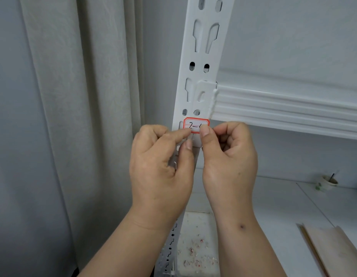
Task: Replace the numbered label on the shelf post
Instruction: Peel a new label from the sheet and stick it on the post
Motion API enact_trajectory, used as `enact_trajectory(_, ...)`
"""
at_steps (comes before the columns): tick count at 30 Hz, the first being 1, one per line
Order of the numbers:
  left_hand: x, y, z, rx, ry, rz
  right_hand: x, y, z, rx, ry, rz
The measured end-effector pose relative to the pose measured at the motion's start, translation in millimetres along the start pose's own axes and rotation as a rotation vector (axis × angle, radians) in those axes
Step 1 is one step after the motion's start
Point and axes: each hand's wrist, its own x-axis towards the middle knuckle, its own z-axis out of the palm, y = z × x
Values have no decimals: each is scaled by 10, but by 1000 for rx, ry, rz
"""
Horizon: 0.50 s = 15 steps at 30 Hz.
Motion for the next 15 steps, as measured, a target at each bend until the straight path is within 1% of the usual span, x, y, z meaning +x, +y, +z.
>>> enact_trajectory(8,19,79,2,-59,-23,-138,2,3,0,-3,-3,1)
enact_trajectory(12,45,156,-15,-163,-52,-289,6,6,0,-1,0,-4)
enact_trajectory(15,75,186,-30,-309,-77,-429,1,4,-2,-5,-4,-10)
